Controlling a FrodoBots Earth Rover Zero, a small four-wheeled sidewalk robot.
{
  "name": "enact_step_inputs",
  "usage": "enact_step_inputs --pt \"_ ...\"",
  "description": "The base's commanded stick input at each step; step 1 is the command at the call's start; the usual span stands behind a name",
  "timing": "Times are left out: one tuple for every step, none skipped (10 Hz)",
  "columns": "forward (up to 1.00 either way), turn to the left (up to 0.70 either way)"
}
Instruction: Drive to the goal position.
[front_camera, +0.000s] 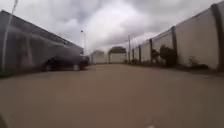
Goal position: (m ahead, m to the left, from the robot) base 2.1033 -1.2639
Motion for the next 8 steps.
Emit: enact_step_inputs --pt "0.85 0.01" --pt "0.85 0.01" --pt "0.85 0.01" --pt "0.85 0.01" --pt "0.85 0.01" --pt "0.85 0.01" --pt "0.85 0.01" --pt "0.85 0.01"
